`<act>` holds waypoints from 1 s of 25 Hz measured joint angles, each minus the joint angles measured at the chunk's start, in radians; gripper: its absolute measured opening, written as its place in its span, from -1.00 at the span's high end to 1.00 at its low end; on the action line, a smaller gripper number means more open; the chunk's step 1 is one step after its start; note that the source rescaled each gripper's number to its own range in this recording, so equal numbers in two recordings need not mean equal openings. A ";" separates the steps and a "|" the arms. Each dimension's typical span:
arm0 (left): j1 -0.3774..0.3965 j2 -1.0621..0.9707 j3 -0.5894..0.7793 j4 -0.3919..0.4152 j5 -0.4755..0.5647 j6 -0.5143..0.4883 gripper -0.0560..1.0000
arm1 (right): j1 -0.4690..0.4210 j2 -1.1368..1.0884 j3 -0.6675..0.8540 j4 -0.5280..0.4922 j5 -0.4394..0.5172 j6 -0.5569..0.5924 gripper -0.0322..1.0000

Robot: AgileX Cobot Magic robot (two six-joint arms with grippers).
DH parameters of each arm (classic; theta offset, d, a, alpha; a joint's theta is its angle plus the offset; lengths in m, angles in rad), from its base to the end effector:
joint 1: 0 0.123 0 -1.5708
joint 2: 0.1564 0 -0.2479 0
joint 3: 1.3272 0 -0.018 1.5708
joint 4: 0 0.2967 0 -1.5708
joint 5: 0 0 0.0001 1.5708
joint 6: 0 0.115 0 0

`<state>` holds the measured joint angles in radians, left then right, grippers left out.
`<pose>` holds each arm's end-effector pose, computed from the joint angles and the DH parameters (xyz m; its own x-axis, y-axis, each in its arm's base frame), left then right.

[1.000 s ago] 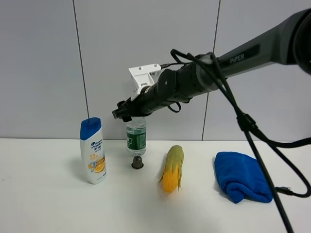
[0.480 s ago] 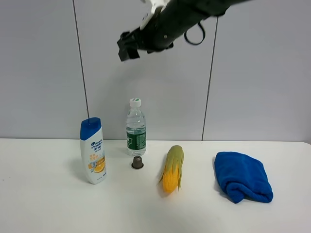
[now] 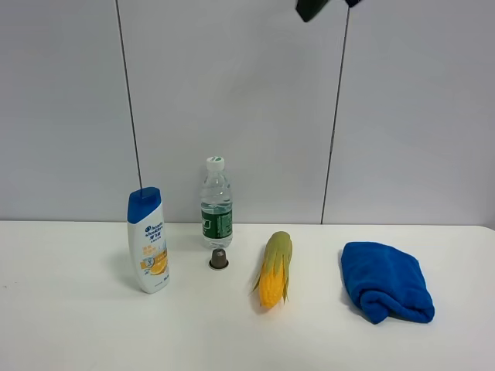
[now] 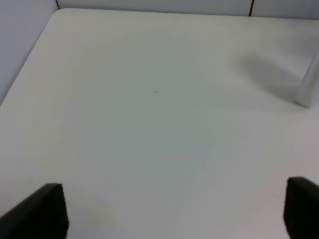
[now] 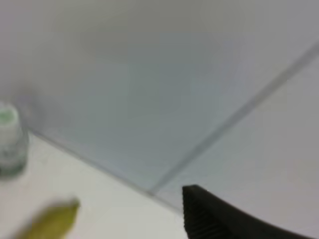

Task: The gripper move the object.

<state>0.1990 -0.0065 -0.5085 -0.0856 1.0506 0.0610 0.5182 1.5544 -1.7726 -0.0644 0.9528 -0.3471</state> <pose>0.0924 0.0099 0.2933 -0.4259 -0.0672 -0.9023 -0.1238 0.9922 -0.0155 0.3537 0.1947 0.4056 -0.3132 -0.6097 -0.7281 -0.6211 0.7115 -0.3287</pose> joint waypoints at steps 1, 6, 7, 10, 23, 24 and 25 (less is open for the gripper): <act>0.000 0.000 0.000 0.000 0.000 0.000 -1.00 | -0.020 -0.030 0.050 -0.001 0.015 0.003 -0.04; 0.000 0.000 0.000 0.000 0.000 0.000 -1.00 | -0.112 -0.253 0.394 0.020 -0.063 0.006 -0.04; 0.000 0.000 0.000 0.000 0.000 0.000 -1.00 | -0.130 -0.303 0.456 0.028 -0.088 0.006 -0.04; 0.000 0.000 0.000 0.000 0.000 0.000 -1.00 | -0.191 -0.480 0.655 0.064 -0.144 0.008 -0.04; 0.000 0.000 0.000 0.000 0.000 0.000 -1.00 | -0.430 -1.182 1.059 0.011 0.189 0.265 -0.04; 0.000 0.000 0.000 0.000 0.000 0.000 -1.00 | -0.439 -1.219 1.080 0.017 0.218 0.281 -0.04; 0.000 0.000 0.000 0.000 0.000 0.000 -1.00 | -0.447 -1.262 1.106 0.025 0.243 0.297 -0.04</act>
<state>0.1990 -0.0065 -0.5085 -0.0856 1.0506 0.0610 0.0711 0.2923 -0.6667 -0.0397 1.1953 -0.0505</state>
